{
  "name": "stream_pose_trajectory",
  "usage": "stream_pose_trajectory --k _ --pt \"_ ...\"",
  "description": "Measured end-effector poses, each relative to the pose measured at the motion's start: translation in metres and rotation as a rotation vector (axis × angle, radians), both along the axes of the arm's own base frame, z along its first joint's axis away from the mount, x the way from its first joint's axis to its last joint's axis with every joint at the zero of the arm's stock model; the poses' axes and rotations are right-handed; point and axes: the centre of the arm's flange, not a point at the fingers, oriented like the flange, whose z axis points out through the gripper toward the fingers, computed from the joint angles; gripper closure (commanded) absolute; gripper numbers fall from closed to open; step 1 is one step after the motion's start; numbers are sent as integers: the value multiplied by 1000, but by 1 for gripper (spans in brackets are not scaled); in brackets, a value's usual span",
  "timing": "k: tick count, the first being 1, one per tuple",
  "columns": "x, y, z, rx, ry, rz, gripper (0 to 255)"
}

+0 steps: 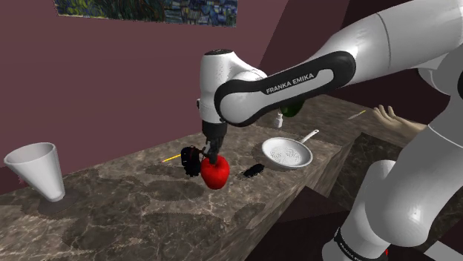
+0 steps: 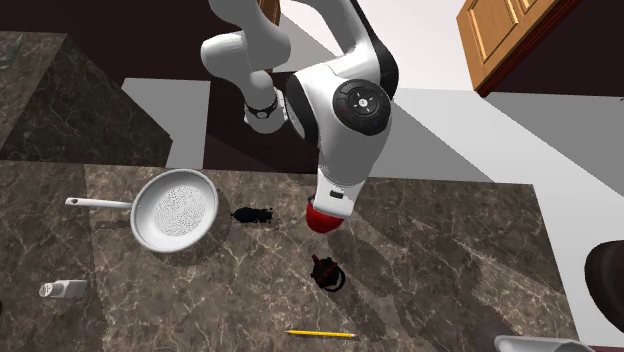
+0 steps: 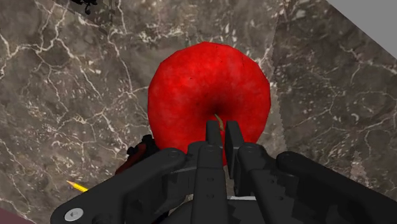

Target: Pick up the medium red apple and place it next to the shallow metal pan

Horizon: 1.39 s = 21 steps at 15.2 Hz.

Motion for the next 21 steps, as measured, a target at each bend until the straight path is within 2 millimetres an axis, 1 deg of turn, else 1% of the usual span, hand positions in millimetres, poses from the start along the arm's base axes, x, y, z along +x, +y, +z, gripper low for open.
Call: stream_pose_trajectory --k 4,21 --pt "-1 0 24 0 0 0 255" --pt "-1 -1 111 0 0 0 255"
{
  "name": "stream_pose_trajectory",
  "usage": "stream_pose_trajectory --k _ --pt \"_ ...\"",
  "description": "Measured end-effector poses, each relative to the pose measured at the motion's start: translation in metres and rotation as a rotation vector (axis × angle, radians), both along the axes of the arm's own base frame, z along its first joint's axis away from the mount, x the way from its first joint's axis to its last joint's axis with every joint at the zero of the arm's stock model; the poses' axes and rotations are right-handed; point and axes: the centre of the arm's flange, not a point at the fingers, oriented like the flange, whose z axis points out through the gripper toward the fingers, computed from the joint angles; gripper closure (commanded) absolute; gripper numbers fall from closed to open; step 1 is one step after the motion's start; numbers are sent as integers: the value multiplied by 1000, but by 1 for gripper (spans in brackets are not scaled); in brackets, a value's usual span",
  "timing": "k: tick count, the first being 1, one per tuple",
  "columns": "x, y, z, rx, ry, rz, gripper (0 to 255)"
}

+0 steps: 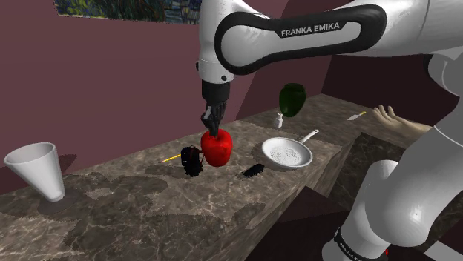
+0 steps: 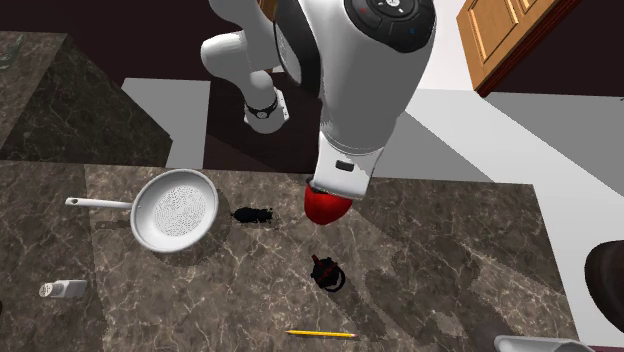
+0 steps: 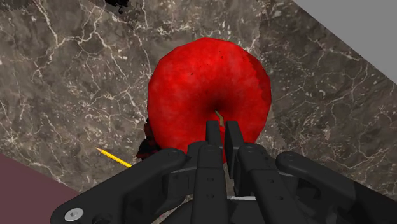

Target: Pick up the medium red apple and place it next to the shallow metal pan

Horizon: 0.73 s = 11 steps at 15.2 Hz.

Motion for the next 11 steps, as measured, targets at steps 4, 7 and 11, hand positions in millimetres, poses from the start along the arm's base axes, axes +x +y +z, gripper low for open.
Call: stream_pose_trajectory --k 4,7,11 --pt "1 1 22 0 0 0 255" --pt "0 0 37 0 0 0 255" --pt "-11 -24 48 0 0 -1 255"
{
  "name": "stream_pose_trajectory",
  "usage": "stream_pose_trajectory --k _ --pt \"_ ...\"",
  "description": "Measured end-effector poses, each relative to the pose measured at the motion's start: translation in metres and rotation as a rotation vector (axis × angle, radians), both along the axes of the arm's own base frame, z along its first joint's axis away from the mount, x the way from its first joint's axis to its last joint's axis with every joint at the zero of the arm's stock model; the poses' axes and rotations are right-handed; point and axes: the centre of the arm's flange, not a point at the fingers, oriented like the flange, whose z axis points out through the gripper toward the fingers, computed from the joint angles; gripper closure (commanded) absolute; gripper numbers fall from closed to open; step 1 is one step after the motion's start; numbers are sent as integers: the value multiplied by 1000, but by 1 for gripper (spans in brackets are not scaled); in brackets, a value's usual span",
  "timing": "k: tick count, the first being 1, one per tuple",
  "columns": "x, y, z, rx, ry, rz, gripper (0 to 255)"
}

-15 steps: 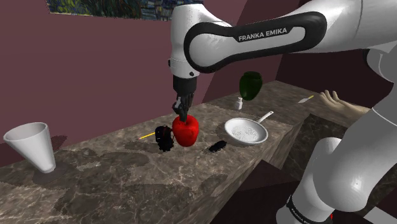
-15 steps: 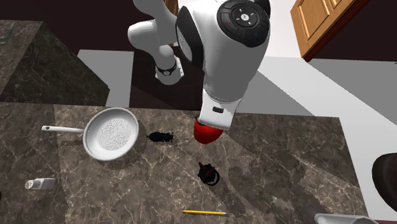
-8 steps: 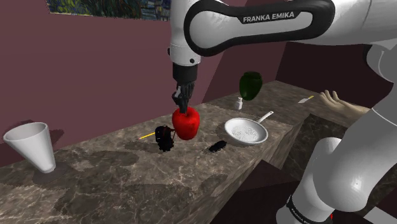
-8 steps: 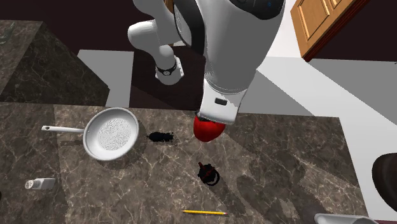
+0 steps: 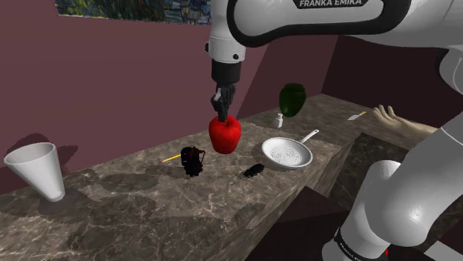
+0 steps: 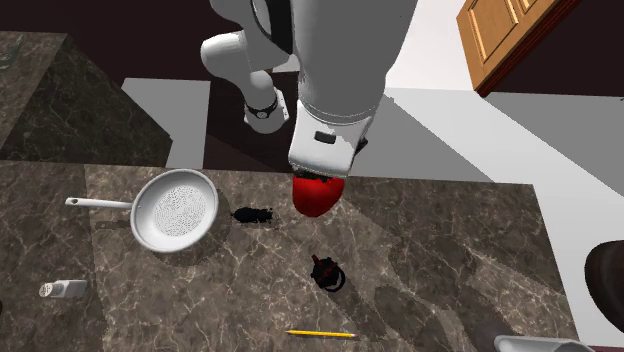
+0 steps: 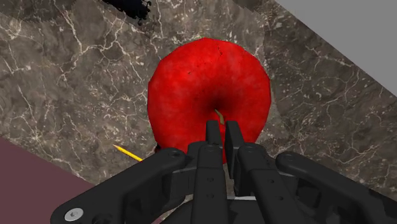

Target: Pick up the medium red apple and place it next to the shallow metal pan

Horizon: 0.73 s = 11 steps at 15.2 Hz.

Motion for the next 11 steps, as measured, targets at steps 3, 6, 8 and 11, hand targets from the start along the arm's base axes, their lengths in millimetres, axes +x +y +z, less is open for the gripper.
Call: stream_pose_trajectory --k 3,6,8,11 --pt "-18 -37 2 0 0 -1 255" --pt "-33 -74 -1 0 0 -1 255" --pt "-41 -95 1 0 0 -1 255" --pt "-61 -131 4 0 0 -1 255"
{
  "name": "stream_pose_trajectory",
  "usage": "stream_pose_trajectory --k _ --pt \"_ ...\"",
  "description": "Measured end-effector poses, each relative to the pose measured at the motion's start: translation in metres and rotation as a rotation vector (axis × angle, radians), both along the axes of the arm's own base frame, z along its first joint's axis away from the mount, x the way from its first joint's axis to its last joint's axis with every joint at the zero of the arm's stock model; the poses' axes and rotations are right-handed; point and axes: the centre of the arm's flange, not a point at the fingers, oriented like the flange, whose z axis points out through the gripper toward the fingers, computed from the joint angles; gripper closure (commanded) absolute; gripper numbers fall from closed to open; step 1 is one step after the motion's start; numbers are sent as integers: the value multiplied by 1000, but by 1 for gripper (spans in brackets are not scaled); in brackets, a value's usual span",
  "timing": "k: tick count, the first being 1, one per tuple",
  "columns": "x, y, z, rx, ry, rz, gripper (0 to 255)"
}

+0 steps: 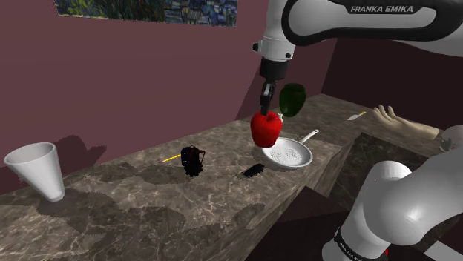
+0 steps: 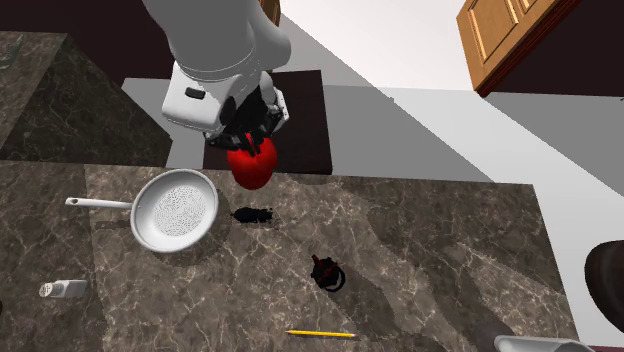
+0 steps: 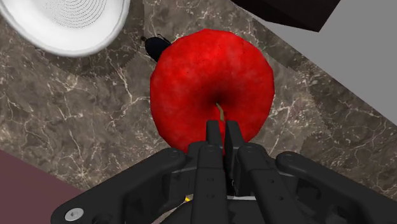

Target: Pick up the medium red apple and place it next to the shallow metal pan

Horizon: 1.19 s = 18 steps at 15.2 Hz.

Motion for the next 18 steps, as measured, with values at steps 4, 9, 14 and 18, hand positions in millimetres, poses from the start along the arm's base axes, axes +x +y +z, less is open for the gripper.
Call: stream_pose_trajectory --k 4,9,14,18 --pt "-22 -50 -2 0 0 0 255" --pt "-47 -109 -4 0 0 1 255" --pt "-67 -143 -6 1 0 1 0" --pt "-108 -164 -22 92 -114 -187 0"
